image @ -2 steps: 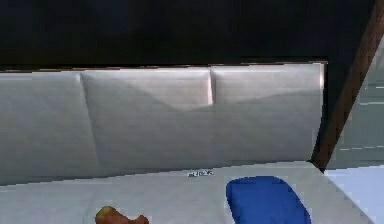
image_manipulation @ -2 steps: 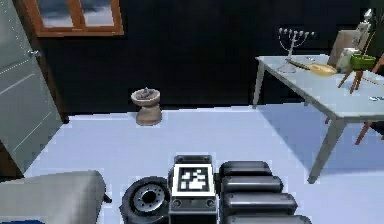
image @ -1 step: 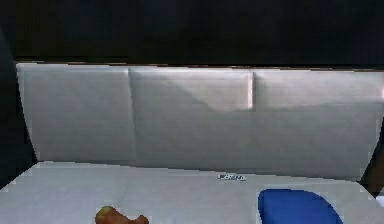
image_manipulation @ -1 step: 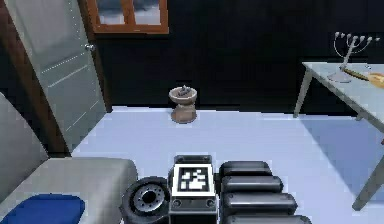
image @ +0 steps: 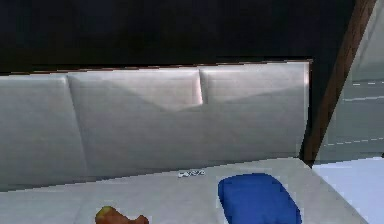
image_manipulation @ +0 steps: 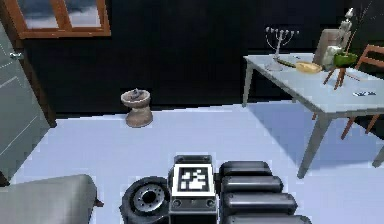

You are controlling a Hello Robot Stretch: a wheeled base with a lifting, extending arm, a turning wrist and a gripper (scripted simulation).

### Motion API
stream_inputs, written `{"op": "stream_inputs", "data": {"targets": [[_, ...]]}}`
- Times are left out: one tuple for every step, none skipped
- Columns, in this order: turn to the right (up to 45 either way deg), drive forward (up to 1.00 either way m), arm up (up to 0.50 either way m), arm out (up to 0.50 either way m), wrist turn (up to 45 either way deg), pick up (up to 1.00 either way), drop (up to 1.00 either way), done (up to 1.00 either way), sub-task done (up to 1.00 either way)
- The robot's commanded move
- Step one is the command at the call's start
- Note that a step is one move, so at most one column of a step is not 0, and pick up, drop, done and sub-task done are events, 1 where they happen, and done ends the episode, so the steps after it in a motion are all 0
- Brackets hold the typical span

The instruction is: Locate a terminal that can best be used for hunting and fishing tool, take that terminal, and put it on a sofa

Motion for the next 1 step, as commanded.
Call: {"op": "stream_inputs", "data": {"targets": [[3.0, 0.00, 0.00, 0.00, 0.0, 0.00, 0.00, 0.00, 0.00]]}}
